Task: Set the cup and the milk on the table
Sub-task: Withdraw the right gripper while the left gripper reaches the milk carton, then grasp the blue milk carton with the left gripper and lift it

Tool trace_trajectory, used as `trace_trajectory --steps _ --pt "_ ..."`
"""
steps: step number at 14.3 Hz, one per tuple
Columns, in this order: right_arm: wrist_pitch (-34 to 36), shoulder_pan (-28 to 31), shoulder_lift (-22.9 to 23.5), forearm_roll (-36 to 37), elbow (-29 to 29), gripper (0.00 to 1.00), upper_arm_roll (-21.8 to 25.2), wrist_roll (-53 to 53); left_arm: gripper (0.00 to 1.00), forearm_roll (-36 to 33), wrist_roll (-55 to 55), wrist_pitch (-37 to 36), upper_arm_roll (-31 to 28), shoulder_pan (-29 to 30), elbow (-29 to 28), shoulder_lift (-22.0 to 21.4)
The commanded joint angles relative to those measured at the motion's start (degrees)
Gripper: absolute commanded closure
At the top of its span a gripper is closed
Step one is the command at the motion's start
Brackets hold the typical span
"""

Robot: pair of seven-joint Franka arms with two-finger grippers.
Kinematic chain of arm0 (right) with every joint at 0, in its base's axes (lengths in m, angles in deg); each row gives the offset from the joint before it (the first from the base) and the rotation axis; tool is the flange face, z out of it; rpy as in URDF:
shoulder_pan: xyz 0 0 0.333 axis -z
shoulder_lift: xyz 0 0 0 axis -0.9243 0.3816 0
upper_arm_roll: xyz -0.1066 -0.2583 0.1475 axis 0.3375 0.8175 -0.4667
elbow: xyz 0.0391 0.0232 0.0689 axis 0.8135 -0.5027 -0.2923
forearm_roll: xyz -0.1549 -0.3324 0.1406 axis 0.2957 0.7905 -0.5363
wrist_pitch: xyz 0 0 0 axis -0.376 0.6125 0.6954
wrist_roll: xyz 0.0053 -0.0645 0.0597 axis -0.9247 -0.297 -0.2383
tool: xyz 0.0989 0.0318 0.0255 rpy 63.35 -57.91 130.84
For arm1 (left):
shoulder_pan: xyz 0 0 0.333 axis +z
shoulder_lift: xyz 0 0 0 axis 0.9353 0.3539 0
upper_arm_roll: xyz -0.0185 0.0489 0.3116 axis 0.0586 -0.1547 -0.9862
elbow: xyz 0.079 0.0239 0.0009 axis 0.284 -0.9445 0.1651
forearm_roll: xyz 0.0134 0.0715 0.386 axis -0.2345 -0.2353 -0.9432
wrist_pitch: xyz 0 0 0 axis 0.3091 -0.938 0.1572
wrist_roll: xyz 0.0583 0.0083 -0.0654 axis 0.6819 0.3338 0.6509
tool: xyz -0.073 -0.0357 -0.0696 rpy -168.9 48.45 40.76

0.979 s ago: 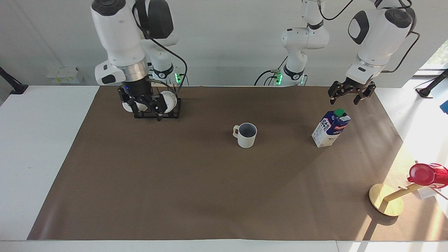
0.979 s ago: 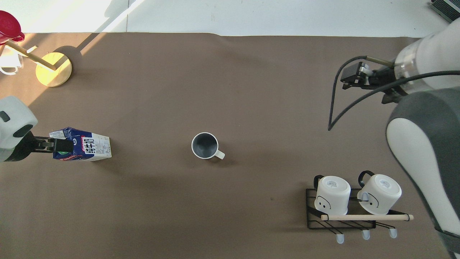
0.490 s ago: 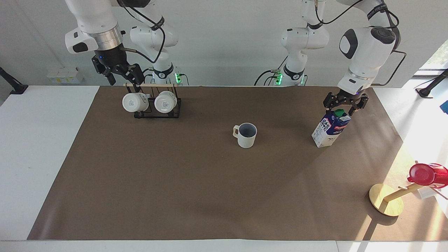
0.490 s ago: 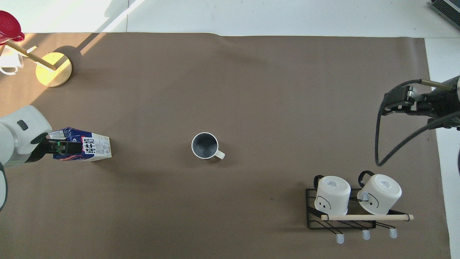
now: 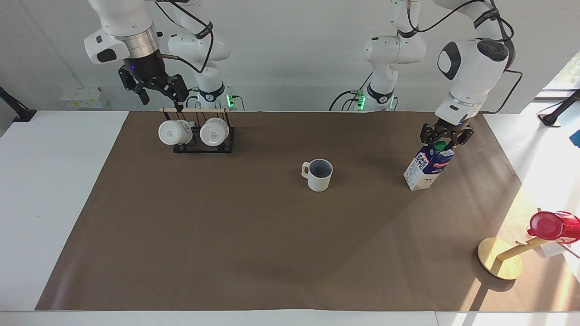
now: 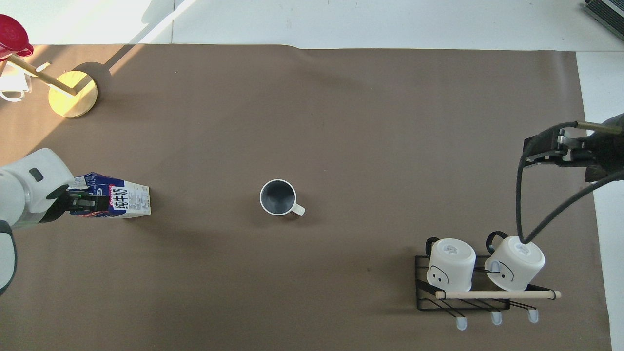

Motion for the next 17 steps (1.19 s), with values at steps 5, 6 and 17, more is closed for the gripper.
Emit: trace_trajectory --steps 5,6,17 --pt "0.0 0.9 0.4 -1.2 0.6 0.00 -0.4 9.6 0.62 -0.9 1.8 -2.6 0.4 -0.4 5.2 1.4" --pt "0.0 0.9 0.4 -1.2 0.6 0.00 -0.4 9.6 0.62 -0.7 4.6 -5.4 0.8 -1.1 8.0 2.6" --pt "0.2 1.1 0.5 -1.1 0.8 0.00 -0.1 9.6 0.62 -0.6 32.5 -6.6 0.9 -22.1 15.1 9.0"
